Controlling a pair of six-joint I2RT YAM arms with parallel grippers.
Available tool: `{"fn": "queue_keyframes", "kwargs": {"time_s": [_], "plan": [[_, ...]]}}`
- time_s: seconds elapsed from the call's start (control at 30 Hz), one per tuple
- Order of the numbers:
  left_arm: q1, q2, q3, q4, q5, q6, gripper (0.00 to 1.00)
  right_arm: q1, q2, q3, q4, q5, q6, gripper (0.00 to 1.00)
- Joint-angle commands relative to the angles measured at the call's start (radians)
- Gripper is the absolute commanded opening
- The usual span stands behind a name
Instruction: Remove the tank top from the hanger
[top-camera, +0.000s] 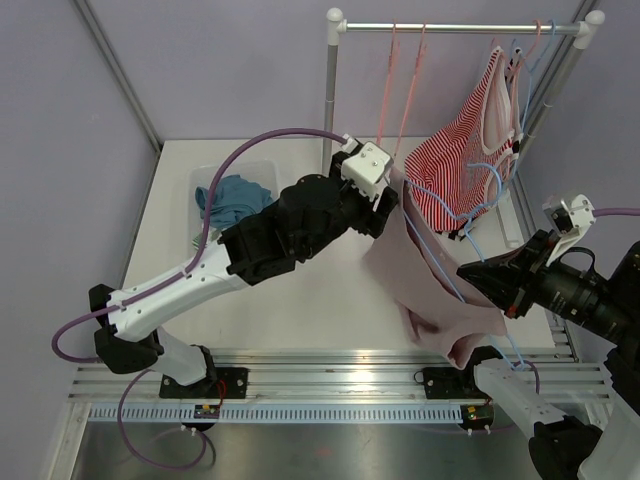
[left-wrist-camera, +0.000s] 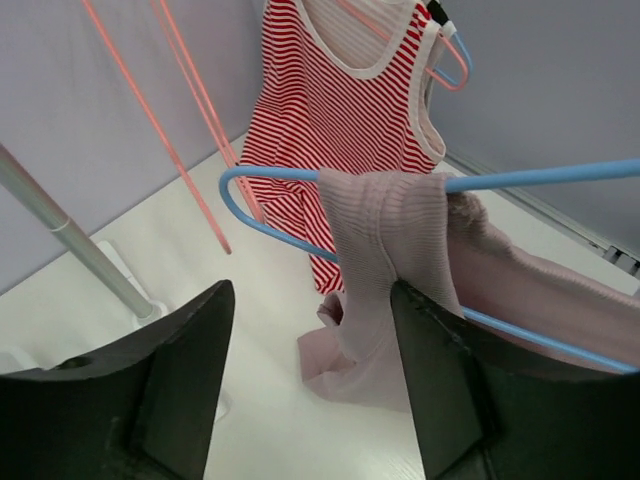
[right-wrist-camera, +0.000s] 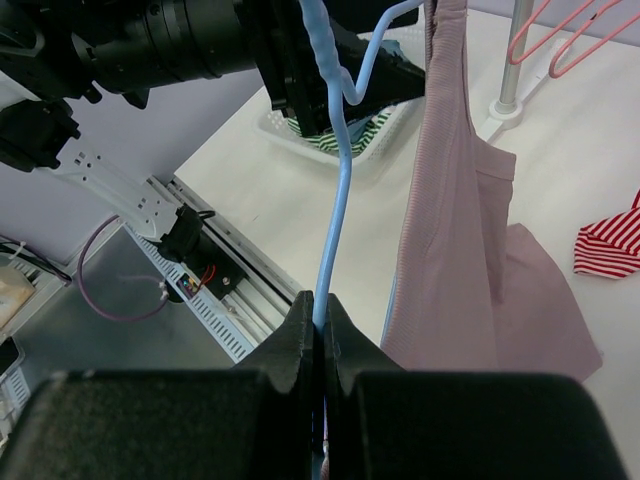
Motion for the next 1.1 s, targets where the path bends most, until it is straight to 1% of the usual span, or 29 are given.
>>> {"fn": "queue_keyframes", "kwargs": {"time_s": [0.0,0.03,0.13,0.27,0.37,0.47,0.53,0.57,0.6,0.63,0.7,0.73,0.77,0.8,0.83,0.87,1.0,1.03,1.07], "plan": [[-0.003,-0.052,-0.029,0.087,0.104,-0.038,0.7,0.012,0.027,0.013,0.089,-0.033,0.006,0.0],[-0.004,-0.057,-0.037,0.091,0.131,-0.041,0.71,0.012,0.031,0.014,0.092,-0.039,0.006,0.0],[-0.003,-0.058,-0.049,0.114,0.153,-0.05,0.72,0.013,0.038,0.014,0.094,-0.056,0.008,0.0],[-0.003,-0.054,-0.041,0.11,0.171,-0.053,0.79,0.015,0.038,-0.007,0.098,-0.038,0.001,0.0],[-0.003,-0.066,-0.052,0.133,0.173,-0.058,0.78,0.015,0.042,-0.027,0.102,-0.047,0.0,0.0],[-0.001,-0.055,-0.037,0.134,0.139,-0.044,0.68,0.015,0.038,-0.021,0.105,-0.068,0.0,0.0],[0.002,-0.039,-0.026,0.118,0.112,-0.035,0.56,0.016,0.033,-0.015,0.105,-0.071,0.001,0.0],[0.005,-0.035,-0.015,0.11,0.104,-0.037,0.48,0.015,0.03,-0.01,0.103,-0.071,0.001,0.0],[0.005,-0.034,-0.015,0.099,0.099,-0.037,0.43,0.016,0.03,-0.01,0.103,-0.067,0.001,0.0],[0.005,-0.032,-0.018,0.098,0.092,-0.037,0.35,0.016,0.028,-0.01,0.103,-0.056,0.0,0.0],[0.006,-0.045,-0.038,0.104,0.081,-0.035,0.26,0.021,0.033,-0.016,0.1,-0.041,-0.005,0.0],[0.009,-0.049,-0.043,0.107,0.073,-0.037,0.18,0.022,0.035,-0.019,0.098,-0.035,-0.006,0.0],[0.012,-0.055,-0.049,0.108,0.063,-0.037,0.13,0.021,0.035,-0.027,0.1,-0.039,-0.011,0.0],[0.023,-0.057,-0.057,0.105,0.032,-0.038,0.09,0.021,0.033,-0.03,0.102,-0.048,-0.011,0.0],[0.031,-0.06,-0.06,0.104,0.014,-0.044,0.08,0.021,0.033,-0.032,0.102,-0.05,-0.011,0.0],[0.04,-0.063,-0.058,0.096,-0.002,-0.058,0.0,0.021,0.032,-0.039,0.103,-0.051,-0.014,0.0],[0.083,-0.097,-0.078,0.085,-0.157,-0.124,0.0,0.025,0.028,-0.082,0.106,-0.084,-0.04,0.0],[0.101,-0.106,-0.09,0.079,-0.257,-0.148,0.0,0.035,0.03,-0.108,0.109,-0.122,-0.048,0.0],[0.114,-0.115,-0.097,0.058,-0.302,-0.205,0.0,0.041,0.033,-0.124,0.112,-0.142,-0.058,0.0]]}}
